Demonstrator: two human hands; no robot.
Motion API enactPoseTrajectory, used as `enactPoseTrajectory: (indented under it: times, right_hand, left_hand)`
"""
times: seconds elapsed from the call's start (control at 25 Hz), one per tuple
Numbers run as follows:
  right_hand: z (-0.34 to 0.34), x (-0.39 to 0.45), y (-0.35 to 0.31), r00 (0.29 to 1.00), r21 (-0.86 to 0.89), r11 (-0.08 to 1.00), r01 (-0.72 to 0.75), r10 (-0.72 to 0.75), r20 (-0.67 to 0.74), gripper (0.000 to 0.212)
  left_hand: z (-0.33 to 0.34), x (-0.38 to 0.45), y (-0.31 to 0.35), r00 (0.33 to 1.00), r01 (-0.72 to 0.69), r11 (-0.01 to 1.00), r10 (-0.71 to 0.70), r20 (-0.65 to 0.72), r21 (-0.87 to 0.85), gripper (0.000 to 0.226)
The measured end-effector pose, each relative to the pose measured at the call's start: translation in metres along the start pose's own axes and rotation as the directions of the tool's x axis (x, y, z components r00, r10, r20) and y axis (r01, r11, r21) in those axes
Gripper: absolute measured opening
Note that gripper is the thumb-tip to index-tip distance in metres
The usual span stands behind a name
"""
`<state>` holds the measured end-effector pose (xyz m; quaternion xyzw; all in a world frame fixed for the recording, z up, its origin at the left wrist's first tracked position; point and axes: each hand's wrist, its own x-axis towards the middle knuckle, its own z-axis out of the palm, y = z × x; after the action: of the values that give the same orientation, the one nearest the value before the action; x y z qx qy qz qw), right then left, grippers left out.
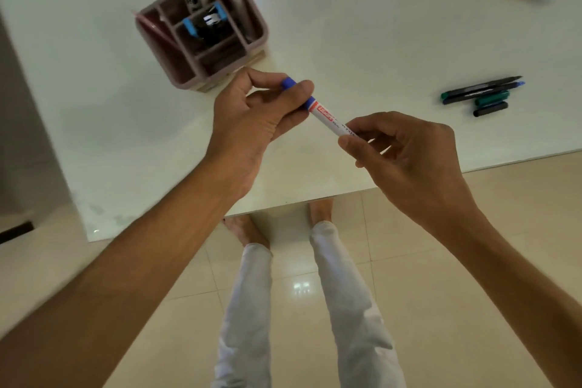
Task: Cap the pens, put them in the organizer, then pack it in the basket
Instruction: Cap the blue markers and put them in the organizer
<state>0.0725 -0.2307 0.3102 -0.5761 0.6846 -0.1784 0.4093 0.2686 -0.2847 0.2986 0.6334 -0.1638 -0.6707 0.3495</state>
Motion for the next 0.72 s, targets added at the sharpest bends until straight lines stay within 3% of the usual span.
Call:
enactPoseTrajectory:
  times: [0.16,0.36,0.44,0.52,0.6,0.72]
  right_hand:
    - [0.043,-0.001,-0.032,0.993,-0.168,0.982,0.084,-0.096,-0.066,0.037]
    - [0.070,0.012,-0.063,0.990,-0.232,0.964,0.130,-0.140,-0.028,0.041]
    - [0.065,0.026,-0.072,0.982,-0.257,0.947,0.191,-0.184,0.052,0.040]
    - [0.057,0.045,-0.080,0.967,-0.361,0.897,0.256,-0.242,0.085,0.040]
    - [0.049,0.067,-0.090,0.951,-0.482,0.827,0.289,-0.308,0.041,0.039]
    - [0.037,0.105,-0.102,0.931,-0.327,0.907,0.264,-0.328,-0.158,0.035]
  left_hand:
    - [-0.022,-0.013,-0.005,0.981,-0.117,0.993,0.112,-0.161,-0.021,0.019]
    - [-0.041,-0.020,0.001,0.923,-0.140,0.986,0.098,-0.373,-0.087,0.015]
    - [-0.052,-0.023,0.008,0.912,-0.149,0.987,0.111,-0.395,-0.066,0.014]
    - [-0.060,-0.027,0.016,0.935,-0.161,0.986,0.135,-0.327,-0.053,0.012]
    - [-0.068,-0.029,0.026,0.947,-0.176,0.984,0.160,-0.279,-0.034,0.023]
    - [-0.084,-0.018,0.045,0.909,-0.212,0.974,0.166,-0.381,-0.079,0.032]
